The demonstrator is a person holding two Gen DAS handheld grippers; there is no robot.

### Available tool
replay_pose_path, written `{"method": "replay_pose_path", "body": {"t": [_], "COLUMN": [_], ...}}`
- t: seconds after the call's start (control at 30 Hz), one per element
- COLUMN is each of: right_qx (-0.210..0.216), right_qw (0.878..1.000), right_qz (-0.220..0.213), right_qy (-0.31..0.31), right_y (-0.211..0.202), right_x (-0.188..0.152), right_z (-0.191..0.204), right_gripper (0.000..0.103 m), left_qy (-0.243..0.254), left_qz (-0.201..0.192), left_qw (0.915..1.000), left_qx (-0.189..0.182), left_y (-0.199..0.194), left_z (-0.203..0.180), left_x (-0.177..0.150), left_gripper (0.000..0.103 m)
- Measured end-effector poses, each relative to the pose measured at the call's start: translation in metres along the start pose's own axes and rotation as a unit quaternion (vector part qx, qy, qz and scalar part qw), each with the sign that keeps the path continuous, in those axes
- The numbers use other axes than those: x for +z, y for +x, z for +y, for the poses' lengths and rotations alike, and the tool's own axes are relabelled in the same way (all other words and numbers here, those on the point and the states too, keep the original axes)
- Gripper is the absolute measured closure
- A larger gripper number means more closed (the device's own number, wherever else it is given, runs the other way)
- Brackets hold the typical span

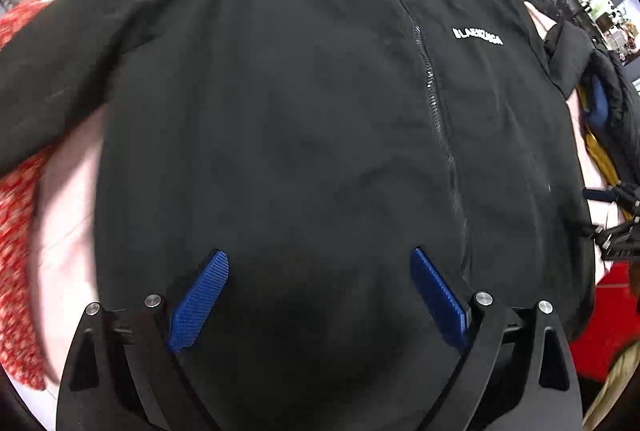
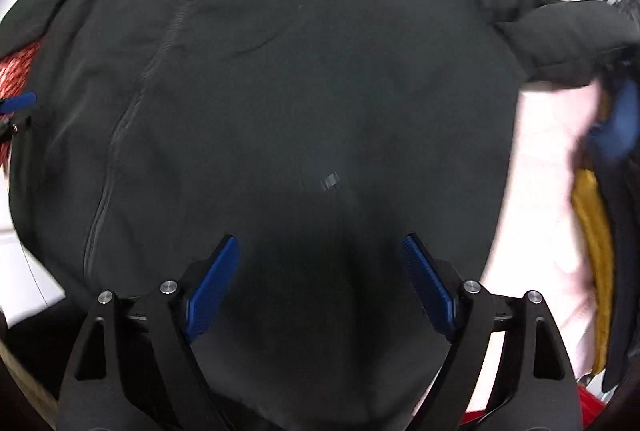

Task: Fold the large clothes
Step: 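Release the jacket and smooth it flat with both tools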

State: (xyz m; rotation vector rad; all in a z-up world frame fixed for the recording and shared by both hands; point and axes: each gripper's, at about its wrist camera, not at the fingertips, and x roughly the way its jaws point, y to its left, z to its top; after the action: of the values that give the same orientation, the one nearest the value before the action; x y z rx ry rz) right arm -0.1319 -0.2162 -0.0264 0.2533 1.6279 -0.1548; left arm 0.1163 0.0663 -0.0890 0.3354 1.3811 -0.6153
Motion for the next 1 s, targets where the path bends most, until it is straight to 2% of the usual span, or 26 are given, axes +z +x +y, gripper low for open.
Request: {"method": "replay_pose_path", "body": {"t": [0.1, 0.2, 0.23, 0.33, 0.47, 0.6, 0.63, 0.7, 0.77, 0.8, 0.83, 1.0], "right_qx": [-0.005, -0.013, -0.013, -0.022, -0.011, -0.010, -0.014, -0.021, -0.020, -0.018, -0.020, -0.027], "right_qw": [0.999, 0.998, 0.998, 0.997, 0.991, 0.992, 0.992, 0.992, 0.991, 0.990, 0.990, 0.994], "right_qz": [0.044, 0.060, 0.064, 0.068, 0.098, 0.086, 0.083, 0.083, 0.096, 0.099, 0.095, 0.009], "right_qy": [0.025, 0.027, 0.026, 0.034, 0.090, 0.089, 0.093, 0.093, 0.095, 0.100, 0.107, 0.106], "right_y": [0.027, 0.040, 0.042, 0.045, 0.046, 0.038, 0.040, 0.036, 0.034, 0.030, 0.031, -0.029], "right_x": [0.012, 0.011, 0.010, 0.008, 0.010, -0.001, -0.006, -0.005, -0.003, 0.009, 0.037, 0.066], "right_z": [-0.013, -0.022, -0.024, -0.033, -0.058, -0.072, -0.053, -0.039, -0.042, -0.034, -0.009, -0.051], "right_gripper": [0.020, 0.010, 0.005, 0.005, 0.004, 0.004, 0.004, 0.004, 0.005, 0.005, 0.005, 0.005], "left_qy": [-0.003, 0.004, 0.009, 0.013, 0.006, -0.014, -0.016, -0.020, -0.022, -0.021, -0.021, -0.035], "left_qz": [0.022, 0.052, 0.054, 0.051, 0.064, 0.097, 0.100, 0.099, 0.092, 0.090, 0.089, 0.092], "left_qw": [0.9997, 0.9980, 0.9976, 0.9970, 0.9954, 0.9927, 0.9923, 0.9923, 0.9929, 0.9931, 0.9931, 0.9921], "left_qx": [0.004, 0.035, 0.042, 0.056, 0.071, 0.071, 0.071, 0.072, 0.072, 0.073, 0.073, 0.077], "left_y": [0.028, 0.053, 0.058, 0.069, 0.075, 0.080, 0.080, 0.080, 0.080, 0.078, 0.076, 0.059], "left_z": [-0.014, -0.032, -0.034, -0.042, -0.044, -0.041, -0.040, -0.037, -0.032, -0.031, -0.030, -0.027], "left_x": [0.006, 0.010, 0.009, 0.012, 0.016, 0.025, 0.026, 0.030, 0.042, 0.037, 0.036, 0.036], "left_gripper": [0.013, 0.012, 0.008, 0.006, 0.005, 0.005, 0.004, 0.004, 0.004, 0.004, 0.005, 0.006]}}
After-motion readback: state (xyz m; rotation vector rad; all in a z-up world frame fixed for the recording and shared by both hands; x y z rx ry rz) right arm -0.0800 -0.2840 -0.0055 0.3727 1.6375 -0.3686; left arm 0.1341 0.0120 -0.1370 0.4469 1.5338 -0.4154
